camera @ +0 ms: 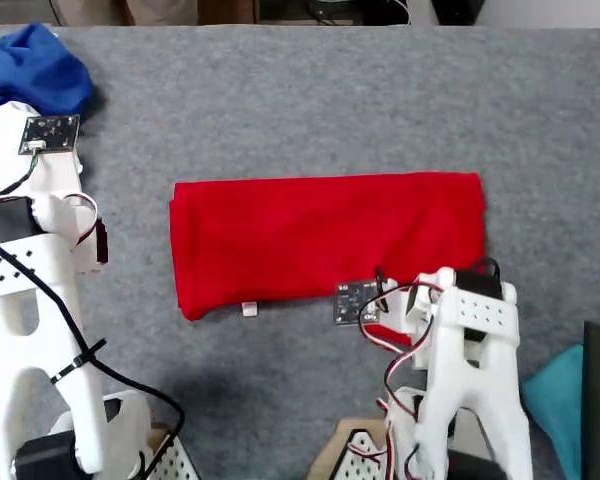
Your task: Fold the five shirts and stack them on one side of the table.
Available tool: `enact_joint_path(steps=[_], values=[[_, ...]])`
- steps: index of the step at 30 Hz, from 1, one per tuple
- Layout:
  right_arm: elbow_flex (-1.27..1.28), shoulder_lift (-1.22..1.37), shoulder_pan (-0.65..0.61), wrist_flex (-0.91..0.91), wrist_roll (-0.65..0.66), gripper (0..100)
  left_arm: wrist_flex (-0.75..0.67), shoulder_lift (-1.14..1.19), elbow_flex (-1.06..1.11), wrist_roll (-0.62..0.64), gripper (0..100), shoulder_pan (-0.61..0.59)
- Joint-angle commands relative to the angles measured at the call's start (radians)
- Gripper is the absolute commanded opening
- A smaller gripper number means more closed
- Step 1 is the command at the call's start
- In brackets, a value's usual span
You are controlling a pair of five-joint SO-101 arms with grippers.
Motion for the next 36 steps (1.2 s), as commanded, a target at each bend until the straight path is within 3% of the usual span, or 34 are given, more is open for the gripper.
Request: enact_joint_path(steps=[1,20,25,36], values=[[-0.001,0.062,0.01,-0.051,0.008,22.8,-0.015,-0.002,-0.052,0.0,2,-0.009],[0.039,0.105,0.012,-0.028,0.0,22.4,-0.017,-0.005,-0.069,-0.003,2,-0.011],[0.039,0.108,0.012,-0.032,-0.069,22.4,-0.015,0.001,-0.137,-0.002,2,-0.055],[0.056,0.108,0.012,-0.048,-0.071,22.4,-0.008,-0.005,-0.16,-0.003,2,-0.103]])
